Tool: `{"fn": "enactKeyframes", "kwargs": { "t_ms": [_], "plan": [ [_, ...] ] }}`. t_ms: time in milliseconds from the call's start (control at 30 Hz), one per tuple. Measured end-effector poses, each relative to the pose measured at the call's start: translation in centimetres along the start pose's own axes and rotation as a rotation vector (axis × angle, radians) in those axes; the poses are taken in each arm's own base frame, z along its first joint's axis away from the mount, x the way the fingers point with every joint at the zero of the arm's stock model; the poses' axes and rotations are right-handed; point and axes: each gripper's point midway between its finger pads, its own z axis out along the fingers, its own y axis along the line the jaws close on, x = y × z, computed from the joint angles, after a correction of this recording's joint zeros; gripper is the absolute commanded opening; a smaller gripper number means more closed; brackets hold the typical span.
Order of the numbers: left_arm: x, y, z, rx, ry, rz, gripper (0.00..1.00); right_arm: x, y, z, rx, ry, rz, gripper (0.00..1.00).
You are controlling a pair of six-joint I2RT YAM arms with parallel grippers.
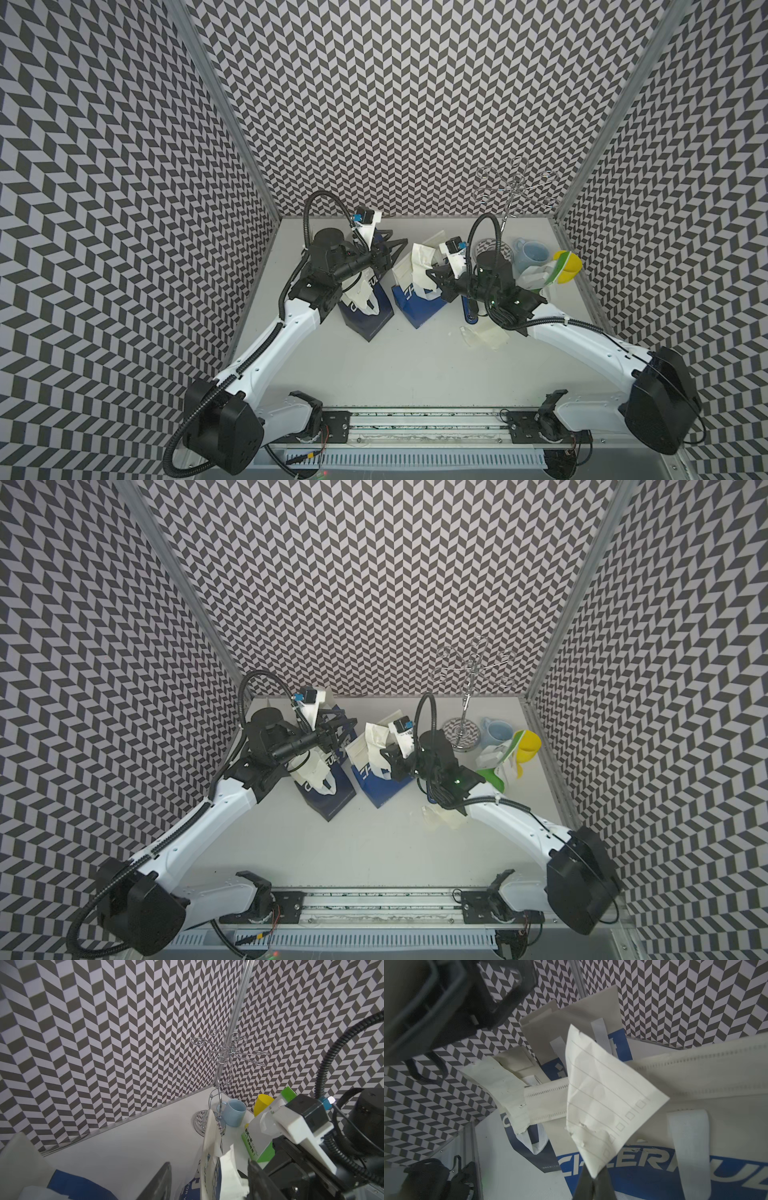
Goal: Staple the receipts to the bags
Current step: Hold the receipt from the takeout bag.
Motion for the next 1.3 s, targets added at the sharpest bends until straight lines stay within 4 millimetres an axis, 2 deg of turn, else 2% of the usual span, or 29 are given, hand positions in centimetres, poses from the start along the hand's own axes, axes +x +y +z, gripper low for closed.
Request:
{"fn": "enactKeyframes", "kwargs": {
  "t_ms": [133, 267, 533, 600, 867, 1033, 1200, 1300],
  "plan": [
    [3.3, 0.0, 1.4, 0.068, 0.099, -0.024, 0.65, 0.9, -1.4, 0.8, 0.076, 0.043, -0.034, 0.00],
    [5.9, -0.3, 2.2, 0.110, 0.177, -0.028, 0.65, 0.7, -2.0, 1.2, 0.117, 0.058, -0.063, 0.00],
    [6.9, -0.2, 3.6, 0.147, 0.221, -0.012, 0.61, 0.8, -1.5, 1.4, 0.127, 0.064, -0.114, 0.00],
    [7.0, 0.0, 4.1, 0.153, 0.231, -0.013, 0.55, 1.0, -1.4, 1.6, 0.129, 0.075, -0.128, 0.00],
    [7.0, 0.1, 4.8, 0.177, 0.246, -0.007, 0.18, 1.4, -1.7, 1.7, 0.163, 0.090, -0.160, 0.00],
    [7.2, -0.5, 5.0, 0.203, 0.252, -0.012, 0.01, 1.4, -1.8, 1.7, 0.178, 0.093, -0.171, 0.00],
    [7.2, -1.5, 5.3, 0.231, 0.260, -0.009, 0.00, 1.3, -2.6, 1.5, 0.234, 0.089, -0.177, 0.01],
    [7.3, -1.8, 5.4, 0.232, 0.263, -0.006, 0.00, 1.1, -3.3, 1.3, 0.284, 0.081, -0.174, 0.09]
  ]
}}
